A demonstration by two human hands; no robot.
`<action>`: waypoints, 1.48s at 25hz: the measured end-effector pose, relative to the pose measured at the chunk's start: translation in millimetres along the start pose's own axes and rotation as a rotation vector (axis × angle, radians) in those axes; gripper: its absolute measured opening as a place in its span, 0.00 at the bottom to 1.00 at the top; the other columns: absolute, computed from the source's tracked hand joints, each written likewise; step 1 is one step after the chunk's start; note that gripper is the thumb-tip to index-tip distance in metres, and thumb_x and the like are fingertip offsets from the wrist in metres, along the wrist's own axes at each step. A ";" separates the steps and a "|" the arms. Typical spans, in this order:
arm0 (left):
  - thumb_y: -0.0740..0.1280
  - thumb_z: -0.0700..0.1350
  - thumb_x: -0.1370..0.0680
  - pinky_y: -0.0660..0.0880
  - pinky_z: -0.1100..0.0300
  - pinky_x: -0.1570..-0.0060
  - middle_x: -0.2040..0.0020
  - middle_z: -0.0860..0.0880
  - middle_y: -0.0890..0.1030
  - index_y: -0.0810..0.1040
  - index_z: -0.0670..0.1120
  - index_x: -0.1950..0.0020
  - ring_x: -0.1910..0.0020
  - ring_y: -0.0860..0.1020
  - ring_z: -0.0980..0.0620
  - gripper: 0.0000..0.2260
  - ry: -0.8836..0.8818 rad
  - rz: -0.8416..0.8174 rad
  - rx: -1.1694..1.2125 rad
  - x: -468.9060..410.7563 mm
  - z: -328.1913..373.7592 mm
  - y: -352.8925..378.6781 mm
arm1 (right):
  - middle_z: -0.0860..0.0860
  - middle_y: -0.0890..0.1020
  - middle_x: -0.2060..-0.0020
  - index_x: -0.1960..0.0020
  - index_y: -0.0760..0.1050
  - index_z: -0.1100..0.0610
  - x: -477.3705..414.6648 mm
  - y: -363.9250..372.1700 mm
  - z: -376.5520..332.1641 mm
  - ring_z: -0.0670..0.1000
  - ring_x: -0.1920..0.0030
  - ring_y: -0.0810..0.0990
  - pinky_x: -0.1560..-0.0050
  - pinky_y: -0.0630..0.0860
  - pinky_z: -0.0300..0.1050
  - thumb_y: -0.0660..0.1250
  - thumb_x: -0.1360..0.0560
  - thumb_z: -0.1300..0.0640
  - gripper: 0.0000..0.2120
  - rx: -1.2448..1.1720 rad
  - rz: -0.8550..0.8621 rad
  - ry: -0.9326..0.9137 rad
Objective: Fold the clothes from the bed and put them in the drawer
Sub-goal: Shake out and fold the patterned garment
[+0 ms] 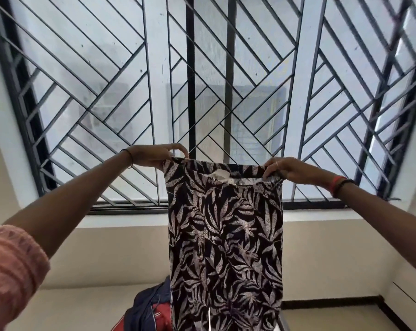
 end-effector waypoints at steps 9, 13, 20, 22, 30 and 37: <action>0.49 0.27 0.26 0.81 0.60 0.63 0.55 0.42 0.83 0.79 0.37 0.46 0.63 0.83 0.49 0.20 -0.080 0.177 -0.272 8.9 17.2 -2.6 | 0.60 0.80 0.57 0.59 0.79 0.71 2.8 -0.1 4.0 0.52 0.58 0.77 0.52 0.73 0.40 0.62 0.27 0.68 0.08 0.075 -0.169 0.185; 0.49 0.27 0.28 0.76 0.64 0.75 0.62 0.41 0.80 0.80 0.38 0.50 0.74 0.78 0.52 0.21 -0.078 0.229 -0.551 6.8 22.2 8.1 | 0.48 0.77 0.70 0.66 0.78 0.59 15.0 -5.9 -3.5 0.43 0.67 0.72 0.60 0.69 0.42 0.60 0.34 0.49 0.14 -0.008 -0.278 0.387; 0.57 0.42 0.20 0.74 0.56 0.64 0.72 0.46 0.78 0.74 0.42 0.67 0.74 0.76 0.53 0.17 0.038 0.327 -0.918 11.5 24.8 11.1 | 0.56 0.81 0.62 0.56 0.79 0.62 20.9 -6.4 1.5 0.56 0.61 0.78 0.65 0.69 0.41 0.68 0.33 0.33 0.30 0.238 -0.084 0.413; 0.56 0.50 0.18 0.69 0.60 0.66 0.71 0.46 0.79 0.77 0.42 0.64 0.72 0.75 0.52 0.20 0.064 0.299 -0.999 14.8 23.7 10.7 | 0.57 0.79 0.64 0.58 0.79 0.65 18.8 -9.3 0.3 0.58 0.62 0.77 0.67 0.65 0.37 0.69 0.29 0.43 0.22 0.298 0.073 0.330; 0.56 0.71 0.32 0.77 0.49 0.54 0.56 0.47 0.80 0.82 0.42 0.55 0.58 0.78 0.48 0.33 0.173 0.344 -1.225 17.5 9.6 3.5 | 0.43 0.70 0.70 0.53 0.80 0.66 20.6 -15.7 -0.1 0.48 0.68 0.70 0.70 0.61 0.24 0.72 0.28 0.57 0.12 0.316 0.195 0.380; 0.68 0.57 0.26 0.69 0.63 0.70 0.72 0.50 0.78 0.82 0.38 0.58 0.72 0.75 0.49 0.21 0.144 0.340 -1.033 11.6 10.5 8.7 | 0.63 0.78 0.53 0.43 0.80 0.61 16.9 -9.9 4.7 0.59 0.51 0.77 0.53 0.63 0.40 0.68 0.25 0.63 0.11 0.306 0.100 0.321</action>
Point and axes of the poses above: each hand's wrist, its own x-axis away from the middle knuckle, its own y-axis out of the palm, z = x × y, the point moved 2 cm from there along -x, towards the middle knuckle
